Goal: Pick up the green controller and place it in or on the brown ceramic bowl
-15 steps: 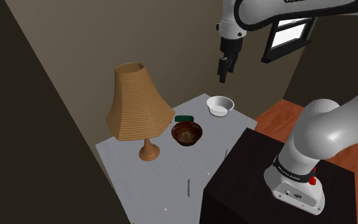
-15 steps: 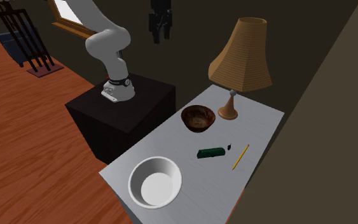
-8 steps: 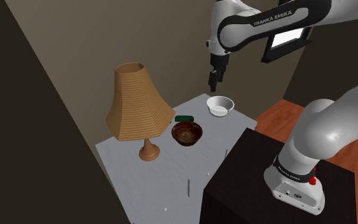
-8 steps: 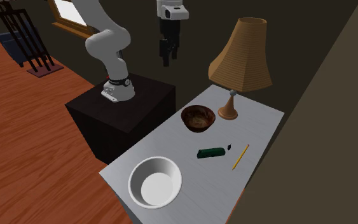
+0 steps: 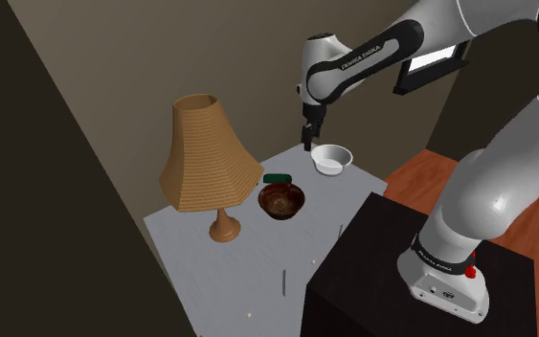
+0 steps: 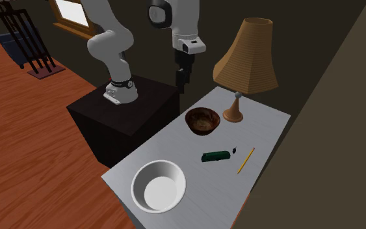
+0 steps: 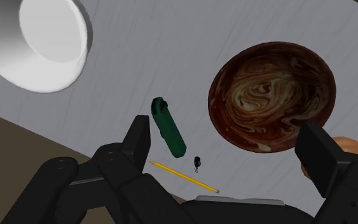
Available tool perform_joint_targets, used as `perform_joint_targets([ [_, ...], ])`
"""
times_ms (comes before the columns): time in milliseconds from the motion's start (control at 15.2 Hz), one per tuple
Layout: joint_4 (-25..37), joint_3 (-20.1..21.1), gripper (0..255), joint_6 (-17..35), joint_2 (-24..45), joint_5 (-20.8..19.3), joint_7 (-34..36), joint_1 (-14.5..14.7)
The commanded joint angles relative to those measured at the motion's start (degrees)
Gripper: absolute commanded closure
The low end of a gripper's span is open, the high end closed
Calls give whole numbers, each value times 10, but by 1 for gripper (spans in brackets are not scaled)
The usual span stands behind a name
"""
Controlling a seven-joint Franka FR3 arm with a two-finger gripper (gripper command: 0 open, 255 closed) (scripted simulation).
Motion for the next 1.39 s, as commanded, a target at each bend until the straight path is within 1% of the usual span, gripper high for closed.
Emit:
perform_joint_targets([
  [0, 15, -9, 0, 32, 47, 6, -21, -1],
  [330, 62, -20, 0, 97, 161, 33, -70, -3],
  [660, 128, -16, 0, 143, 276, 67, -121, -14],
  [990, 214, -1, 0, 168, 391, 94, -163, -33],
  [1320, 318, 16, 0, 175, 505, 108, -195, -52],
])
